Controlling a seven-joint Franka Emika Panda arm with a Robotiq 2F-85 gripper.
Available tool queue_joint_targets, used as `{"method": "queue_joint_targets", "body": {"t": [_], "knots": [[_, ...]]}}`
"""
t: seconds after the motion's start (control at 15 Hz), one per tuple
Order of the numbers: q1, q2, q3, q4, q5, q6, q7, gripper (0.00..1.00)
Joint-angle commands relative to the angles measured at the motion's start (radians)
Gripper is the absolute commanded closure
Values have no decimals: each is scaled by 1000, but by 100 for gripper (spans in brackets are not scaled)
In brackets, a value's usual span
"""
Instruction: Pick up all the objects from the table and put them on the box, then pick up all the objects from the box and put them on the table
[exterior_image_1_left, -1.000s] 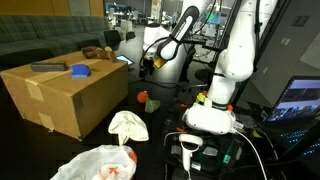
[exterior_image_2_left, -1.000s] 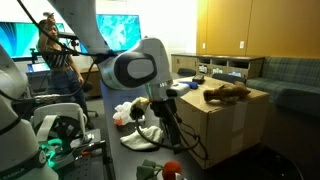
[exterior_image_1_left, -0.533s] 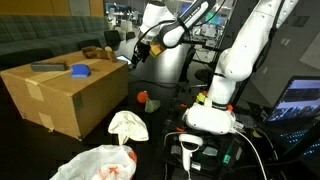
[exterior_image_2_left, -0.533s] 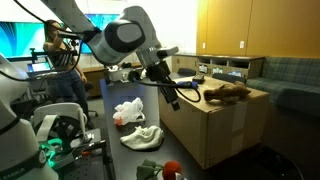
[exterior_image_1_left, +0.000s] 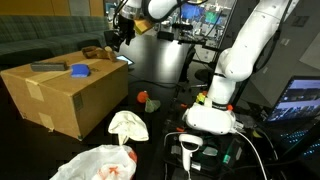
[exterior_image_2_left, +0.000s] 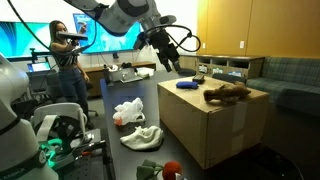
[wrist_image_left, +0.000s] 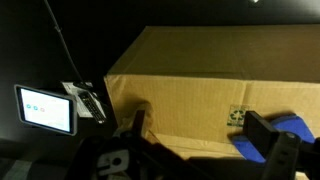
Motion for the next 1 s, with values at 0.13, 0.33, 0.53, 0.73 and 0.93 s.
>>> {"method": "queue_joint_targets", "body": {"t": [0.13,0.33,0.53,0.73,0.93], "knots": [[45,235,36,359,-20,-153,-82,0],[90,356,27,515,-31,-194,-122,0],[135,481,7,645,-61,-192,-150,0],[176,552,-20,707,-83,-167,-177,0],[219,615,-47,756,-112,-148,-177,0]]}}
